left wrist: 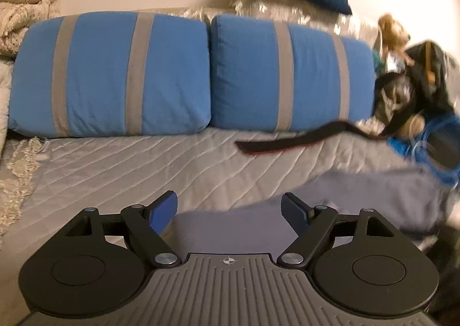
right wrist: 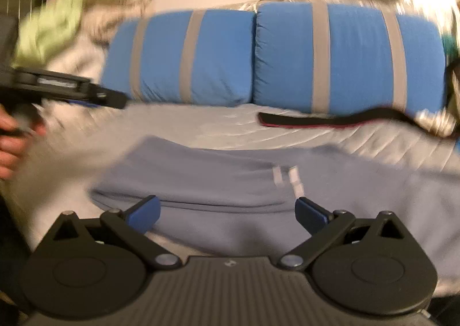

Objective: Fold clothes

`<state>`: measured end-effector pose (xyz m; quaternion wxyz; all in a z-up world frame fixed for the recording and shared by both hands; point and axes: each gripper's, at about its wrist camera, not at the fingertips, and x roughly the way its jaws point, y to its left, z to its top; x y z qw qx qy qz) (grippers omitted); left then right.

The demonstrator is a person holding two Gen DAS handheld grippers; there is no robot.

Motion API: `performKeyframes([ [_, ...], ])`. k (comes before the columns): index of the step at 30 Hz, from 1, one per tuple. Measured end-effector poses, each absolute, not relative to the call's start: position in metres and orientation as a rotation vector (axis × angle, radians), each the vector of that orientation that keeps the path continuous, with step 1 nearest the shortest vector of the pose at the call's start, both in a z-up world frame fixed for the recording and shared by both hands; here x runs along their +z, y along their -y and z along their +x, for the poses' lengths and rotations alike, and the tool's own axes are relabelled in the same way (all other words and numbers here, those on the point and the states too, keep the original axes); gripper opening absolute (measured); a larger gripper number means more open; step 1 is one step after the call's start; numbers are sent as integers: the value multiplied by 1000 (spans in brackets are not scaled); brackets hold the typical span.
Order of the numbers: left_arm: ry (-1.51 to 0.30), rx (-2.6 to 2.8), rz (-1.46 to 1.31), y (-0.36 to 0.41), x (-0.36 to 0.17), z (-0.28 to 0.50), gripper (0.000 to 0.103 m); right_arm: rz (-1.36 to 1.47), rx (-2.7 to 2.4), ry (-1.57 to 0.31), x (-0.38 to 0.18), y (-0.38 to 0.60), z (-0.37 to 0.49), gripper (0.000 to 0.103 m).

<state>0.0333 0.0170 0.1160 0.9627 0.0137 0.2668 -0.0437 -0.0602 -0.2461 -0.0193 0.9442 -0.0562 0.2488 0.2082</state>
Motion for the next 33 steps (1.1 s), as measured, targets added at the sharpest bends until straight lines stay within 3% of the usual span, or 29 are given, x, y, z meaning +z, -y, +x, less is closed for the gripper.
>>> performKeyframes([
  [12, -450, -103, 83, -28, 85, 25, 79, -1126, 407, -355, -66, 193, -26, 98],
  [25, -547, -117, -158, -63, 84, 40, 79, -1484, 545, -260, -93, 170, -21, 94],
  [33, -575, -95, -252, -78, 82, 44, 79, -1518, 537, -265, -98, 166, -27, 76],
])
